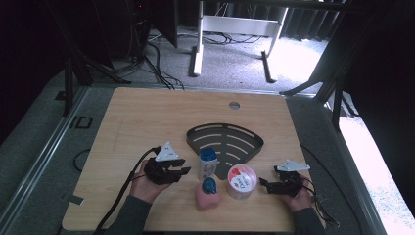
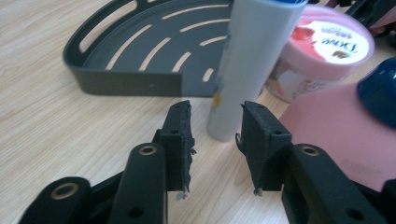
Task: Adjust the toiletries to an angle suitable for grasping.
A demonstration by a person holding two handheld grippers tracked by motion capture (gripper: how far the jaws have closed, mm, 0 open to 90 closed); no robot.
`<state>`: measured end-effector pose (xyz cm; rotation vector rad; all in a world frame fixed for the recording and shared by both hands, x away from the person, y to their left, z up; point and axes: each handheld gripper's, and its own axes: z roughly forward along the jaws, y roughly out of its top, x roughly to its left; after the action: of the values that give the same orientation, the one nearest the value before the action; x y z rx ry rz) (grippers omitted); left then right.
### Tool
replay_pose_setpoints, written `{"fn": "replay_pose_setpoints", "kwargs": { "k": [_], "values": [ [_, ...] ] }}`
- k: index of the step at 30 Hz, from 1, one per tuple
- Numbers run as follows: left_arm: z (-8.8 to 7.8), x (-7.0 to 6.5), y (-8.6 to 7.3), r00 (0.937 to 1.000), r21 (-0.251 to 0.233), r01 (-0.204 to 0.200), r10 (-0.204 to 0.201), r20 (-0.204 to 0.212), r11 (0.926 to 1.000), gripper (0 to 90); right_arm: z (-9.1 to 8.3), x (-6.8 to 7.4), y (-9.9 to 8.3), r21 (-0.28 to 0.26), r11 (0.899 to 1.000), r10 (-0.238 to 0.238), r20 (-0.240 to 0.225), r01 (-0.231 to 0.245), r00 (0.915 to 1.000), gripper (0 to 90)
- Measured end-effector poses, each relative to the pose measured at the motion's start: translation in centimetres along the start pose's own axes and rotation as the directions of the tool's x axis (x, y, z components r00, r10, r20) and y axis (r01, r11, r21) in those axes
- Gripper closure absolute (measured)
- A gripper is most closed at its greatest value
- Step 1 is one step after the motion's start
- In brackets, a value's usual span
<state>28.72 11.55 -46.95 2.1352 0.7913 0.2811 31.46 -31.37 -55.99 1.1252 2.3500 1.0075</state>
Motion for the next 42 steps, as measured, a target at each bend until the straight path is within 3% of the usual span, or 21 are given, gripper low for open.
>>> {"fn": "replay_pose_setpoints", "kwargs": {
  "k": [4,19,23,27,39,42],
  "values": [
    [0.3,-0.3,0.6,0.9995,-0.024,-0.013,0.013,0.029,0.9996,56.4,0.0,0.0,0.0,0.0,1.0,0.001,0.0,-0.001,1.0,17.4],
    [1.9,-0.7,2.0,0.996,-0.038,-0.028,0.031,0.084,0.9989,43.8,0.0,0.0,0.0,0.0,1.0,0.002,0.0,-0.002,1.0,17.4],
    [2.4,-1.1,2.6,0.9958,-0.035,-0.049,0.052,0.076,0.9982,40.1,0.0,0.0,0.0,0.001,1.0,0.002,0.0,-0.002,1.0,17.4],
    [3.0,-0.9,2.8,0.9961,-0.044,-0.034,0.037,0.081,0.9985,39.4,0.0,0.0,0.0,0.001,1.0,0.002,0.0,-0.002,1.0,17.4],
    [4.6,-1.2,3.3,0.9952,-0.023,-0.063,0.064,0.074,0.9978,41.6,0.0,0.0,0.0,0.001,1.0,0.002,0.0,-0.002,1.0,17.4],
    [4.9,-1.3,3.4,0.9943,-0.017,-0.074,0.076,0.075,0.9971,45.9,0.0,0.0,0.0,0.001,1.0,0.002,0.0,-0.002,1.0,17.4]
  ]
}}
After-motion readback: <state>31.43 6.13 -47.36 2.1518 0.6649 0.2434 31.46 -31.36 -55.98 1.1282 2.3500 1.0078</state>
